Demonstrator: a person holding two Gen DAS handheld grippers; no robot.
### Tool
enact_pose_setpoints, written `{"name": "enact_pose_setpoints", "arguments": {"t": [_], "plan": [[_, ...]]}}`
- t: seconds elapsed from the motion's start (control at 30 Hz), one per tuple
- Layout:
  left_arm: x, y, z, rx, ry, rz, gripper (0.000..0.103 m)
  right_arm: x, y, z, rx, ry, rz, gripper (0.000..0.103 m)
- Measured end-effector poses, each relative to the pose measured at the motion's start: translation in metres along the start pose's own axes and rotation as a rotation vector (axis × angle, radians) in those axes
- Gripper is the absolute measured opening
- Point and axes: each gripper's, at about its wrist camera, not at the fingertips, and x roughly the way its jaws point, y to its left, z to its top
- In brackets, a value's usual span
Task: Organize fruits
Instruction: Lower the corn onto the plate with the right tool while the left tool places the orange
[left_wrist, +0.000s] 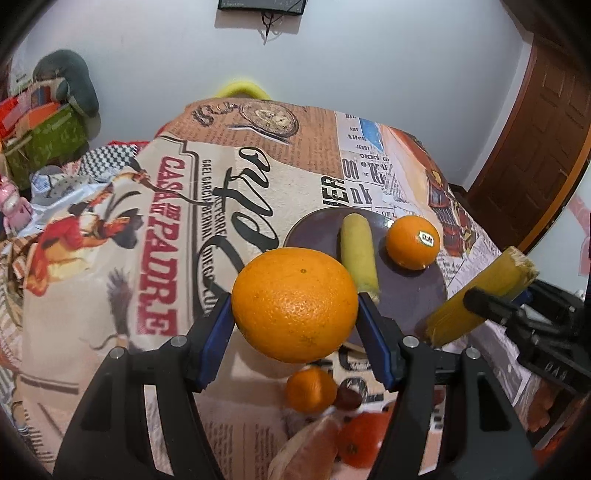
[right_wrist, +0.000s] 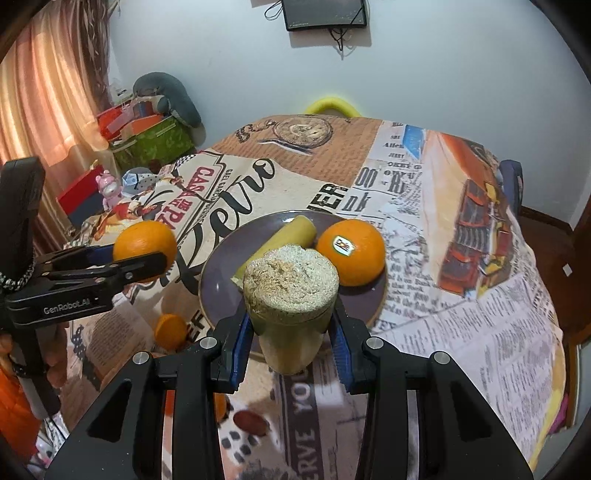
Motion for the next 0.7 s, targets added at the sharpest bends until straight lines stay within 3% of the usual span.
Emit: {"name": "enact_pose_setpoints", "arguments": {"t": [0.7], "plan": [[0.070, -0.016, 0.028, 0.072, 0.083, -0.009, 0.065, 0.053, -0.004, 0.031, -0.003, 0.034, 0.025, 0.035]]}}
